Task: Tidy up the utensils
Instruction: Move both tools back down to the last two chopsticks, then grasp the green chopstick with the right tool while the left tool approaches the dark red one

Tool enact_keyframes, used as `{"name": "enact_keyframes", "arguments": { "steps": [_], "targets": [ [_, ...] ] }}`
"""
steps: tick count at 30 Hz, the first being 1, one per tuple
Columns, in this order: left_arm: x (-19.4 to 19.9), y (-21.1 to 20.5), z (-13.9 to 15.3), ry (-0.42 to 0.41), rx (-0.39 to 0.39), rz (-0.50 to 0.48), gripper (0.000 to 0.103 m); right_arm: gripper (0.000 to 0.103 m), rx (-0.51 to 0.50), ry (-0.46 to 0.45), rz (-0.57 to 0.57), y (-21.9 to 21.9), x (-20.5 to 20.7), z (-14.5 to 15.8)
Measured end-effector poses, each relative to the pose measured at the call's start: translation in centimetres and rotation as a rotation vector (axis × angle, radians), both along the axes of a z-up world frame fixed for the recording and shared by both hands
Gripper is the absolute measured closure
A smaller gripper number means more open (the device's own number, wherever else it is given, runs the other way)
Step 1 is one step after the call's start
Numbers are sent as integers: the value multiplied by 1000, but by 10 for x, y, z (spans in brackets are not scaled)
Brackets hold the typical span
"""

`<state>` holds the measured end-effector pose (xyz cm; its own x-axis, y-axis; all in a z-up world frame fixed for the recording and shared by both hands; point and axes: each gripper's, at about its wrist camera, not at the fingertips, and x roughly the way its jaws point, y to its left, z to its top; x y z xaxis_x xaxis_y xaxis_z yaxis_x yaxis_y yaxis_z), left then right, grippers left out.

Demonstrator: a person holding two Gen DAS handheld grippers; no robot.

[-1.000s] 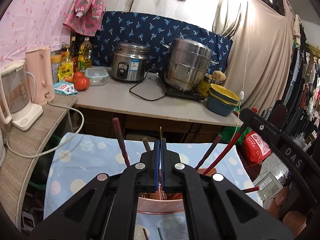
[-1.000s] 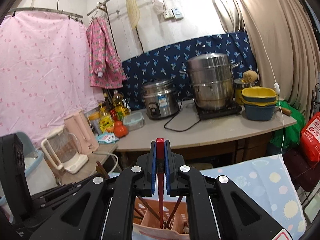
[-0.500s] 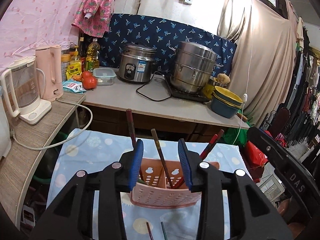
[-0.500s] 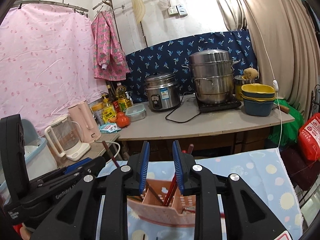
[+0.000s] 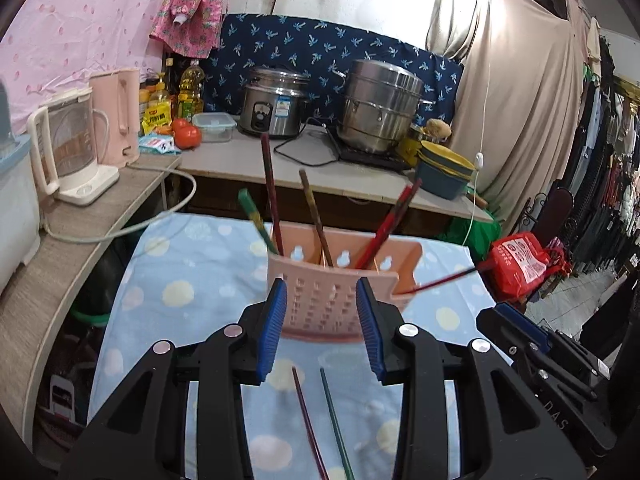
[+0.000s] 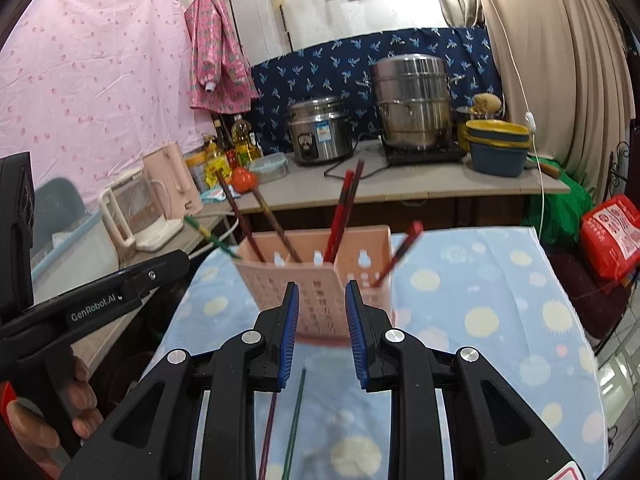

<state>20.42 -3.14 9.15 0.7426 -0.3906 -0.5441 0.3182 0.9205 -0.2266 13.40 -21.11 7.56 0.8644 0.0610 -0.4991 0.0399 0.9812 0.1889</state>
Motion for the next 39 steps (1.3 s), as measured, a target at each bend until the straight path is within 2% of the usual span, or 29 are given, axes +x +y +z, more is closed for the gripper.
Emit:
{"name": "enact_keyframes", "arguments": {
  "steps": [7, 23, 29, 39],
  "targets": [
    [-36, 10, -40, 86, 2, 2, 69, 79, 8, 81, 9, 6, -40, -36],
    [-96, 20, -130, 246, 95, 49, 69, 79, 79, 271, 29, 29, -97, -119],
    [-109, 22, -146, 268, 120, 57, 69, 79, 82, 313, 29, 34, -110, -139],
    [-126, 22, -170, 310, 151, 61, 69, 79, 85, 341, 45, 46, -121, -153]
  ]
}}
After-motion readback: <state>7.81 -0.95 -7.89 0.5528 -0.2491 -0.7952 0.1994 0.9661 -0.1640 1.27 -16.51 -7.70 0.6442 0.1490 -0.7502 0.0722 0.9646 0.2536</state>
